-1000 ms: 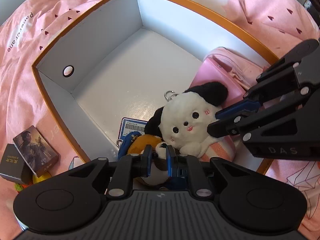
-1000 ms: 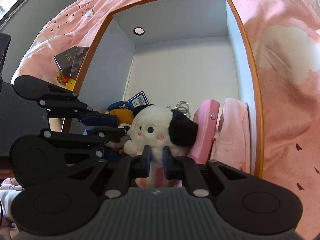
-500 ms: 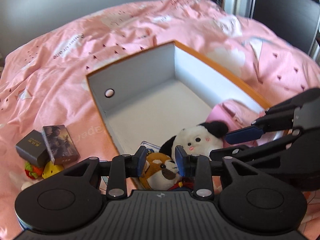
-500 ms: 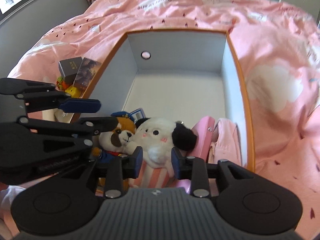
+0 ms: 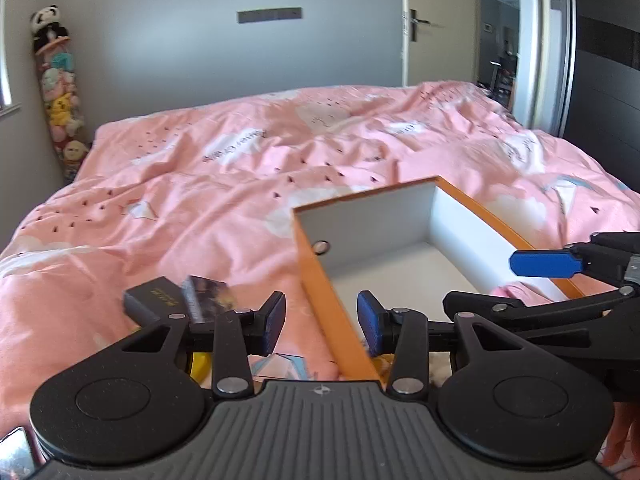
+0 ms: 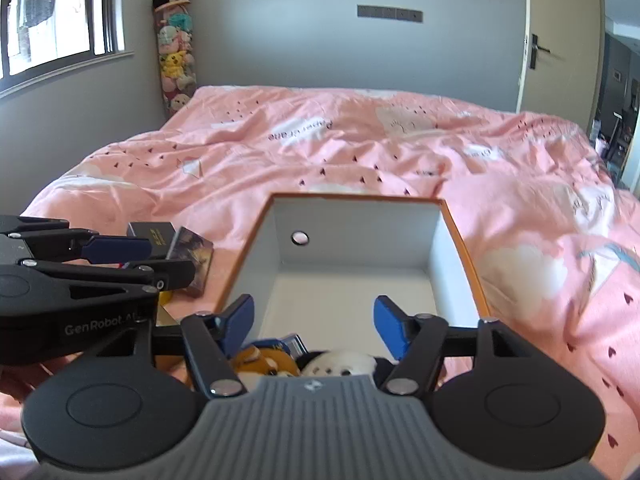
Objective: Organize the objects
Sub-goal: 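Lift both grippers out of the box and move toward the pile, then grasp the white cylinder tube with left gripper while right gripper grasps gold box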
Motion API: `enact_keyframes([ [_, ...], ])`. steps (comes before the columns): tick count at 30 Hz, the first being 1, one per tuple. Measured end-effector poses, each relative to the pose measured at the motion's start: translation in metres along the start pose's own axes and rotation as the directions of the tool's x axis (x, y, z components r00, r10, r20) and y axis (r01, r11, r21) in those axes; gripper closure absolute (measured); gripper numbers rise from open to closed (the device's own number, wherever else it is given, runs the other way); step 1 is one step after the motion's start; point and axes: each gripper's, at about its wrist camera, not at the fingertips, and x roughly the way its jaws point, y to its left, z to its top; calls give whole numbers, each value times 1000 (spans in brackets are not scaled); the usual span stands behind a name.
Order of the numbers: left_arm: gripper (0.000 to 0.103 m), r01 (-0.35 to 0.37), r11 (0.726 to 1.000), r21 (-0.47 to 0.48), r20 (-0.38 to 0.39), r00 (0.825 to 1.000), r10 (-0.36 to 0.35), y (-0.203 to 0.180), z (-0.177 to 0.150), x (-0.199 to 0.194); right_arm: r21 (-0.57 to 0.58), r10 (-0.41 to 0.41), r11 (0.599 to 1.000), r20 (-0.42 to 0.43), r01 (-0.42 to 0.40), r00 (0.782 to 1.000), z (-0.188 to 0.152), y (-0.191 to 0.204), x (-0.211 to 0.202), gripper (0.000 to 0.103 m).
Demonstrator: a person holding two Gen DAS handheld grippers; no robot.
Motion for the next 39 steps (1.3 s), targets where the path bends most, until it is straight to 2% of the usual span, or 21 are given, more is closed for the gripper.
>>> enact_keyframes([
  [5, 52, -102, 995, -3, 50, 994, 102, 17, -8, -6, -78, 17, 997, 33, -14, 999, 5, 28, 8, 28],
  [8, 51, -144, 989, -25, 35, 989, 145, 30, -12, -6, -114, 20, 993, 38, -16, 999, 7, 41, 17, 24],
  [11, 51, -158, 985, -75, -5, 987, 158, 44, -16, -3, -124, 45, 991, 15, -43, 999, 10, 50, 26, 23],
  [15, 51, -157, 982, -102, -81, 985, 150, 59, -24, 3, -175, 70, 982, -15, -72, 997, 9, 63, 38, 24],
  [20, 50, -74, 974, -212, -194, 980, 32, 93, -33, 11, -215, 133, 966, -53, -142, 990, 9, 79, 48, 24],
  [22, 50, -66, 963, -261, -237, 971, 2, 108, -38, 15, -247, 155, 954, -77, -169, 985, 10, 88, 52, 28],
  [24, 50, -83, 944, -318, -274, 962, -8, 123, -42, 18, -276, 175, 941, -105, -198, 979, 10, 96, 57, 38],
  [28, 50, -117, 907, -405, -328, 944, -25, 143, -52, 25, -301, 215, 915, -197, -267, 957, 8, 111, 74, 49],
  [30, 50, -119, 900, -419, -349, 936, -39, 145, -57, 28, -310, 220, 906, -237, -288, 946, 5, 118, 81, 57],
  [34, 50, -129, 881, -456, -394, 916, -70, 144, -66, 39, -319, 206, 899, -292, -299, 934, -3, 128, 93, 63],
  [39, 47, -173, 874, -455, -410, 912, -33, 139, -69, 49, -307, 202, 902, -322, -304, 925, -12, 132, 101, 67],
])
